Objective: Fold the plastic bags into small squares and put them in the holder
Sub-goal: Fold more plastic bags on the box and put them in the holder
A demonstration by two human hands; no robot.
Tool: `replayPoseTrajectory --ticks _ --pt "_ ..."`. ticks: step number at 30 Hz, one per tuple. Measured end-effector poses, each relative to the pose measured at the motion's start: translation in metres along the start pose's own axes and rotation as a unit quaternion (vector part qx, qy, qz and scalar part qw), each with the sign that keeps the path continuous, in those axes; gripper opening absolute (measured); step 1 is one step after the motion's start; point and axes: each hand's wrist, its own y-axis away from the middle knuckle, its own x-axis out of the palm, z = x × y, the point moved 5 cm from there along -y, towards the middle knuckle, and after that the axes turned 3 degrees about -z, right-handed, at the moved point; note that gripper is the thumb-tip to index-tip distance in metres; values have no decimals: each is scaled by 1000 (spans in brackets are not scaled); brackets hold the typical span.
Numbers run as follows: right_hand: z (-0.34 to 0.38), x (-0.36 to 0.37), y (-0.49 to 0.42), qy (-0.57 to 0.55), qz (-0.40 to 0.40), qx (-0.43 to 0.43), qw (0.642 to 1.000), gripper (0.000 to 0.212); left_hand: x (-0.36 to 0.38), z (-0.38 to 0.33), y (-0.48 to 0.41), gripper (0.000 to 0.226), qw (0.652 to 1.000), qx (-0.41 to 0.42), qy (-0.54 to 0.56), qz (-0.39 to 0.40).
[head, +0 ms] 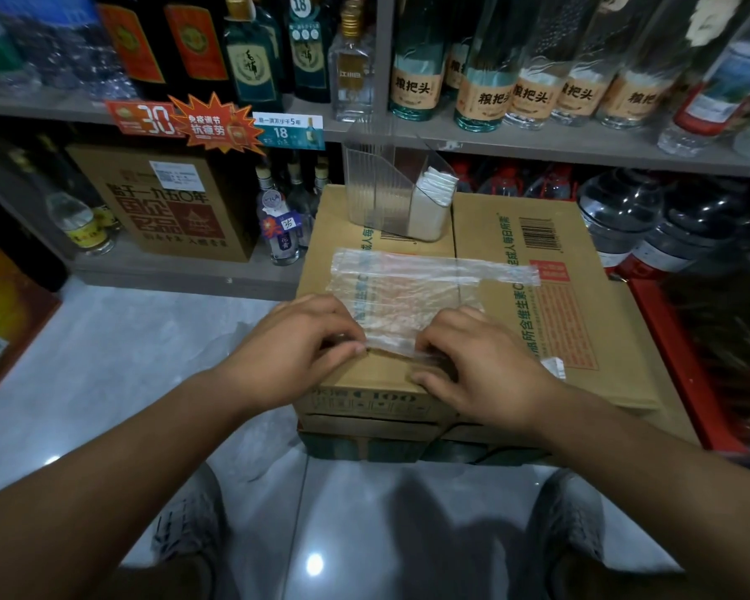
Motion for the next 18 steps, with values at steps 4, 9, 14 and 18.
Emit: replayPoseTrajectory --ticks 4,9,14,18 --pt "0 -7 -1 0 -25 5 1000 9 -3 -1 -2 22 999 -15 36 -23" --pt "-4 -25 -9 8 -25 26 999 11 -12 -2 -2 46 994 -96 47 -37" --pt "-9 -51 -34 12 -47 58 997 15 -22 10 -15 53 960 -210 163 -90" --pt "-25 -52 -61 30 -57 83 995 17 -18 21 -26 47 934 -273 198 -119"
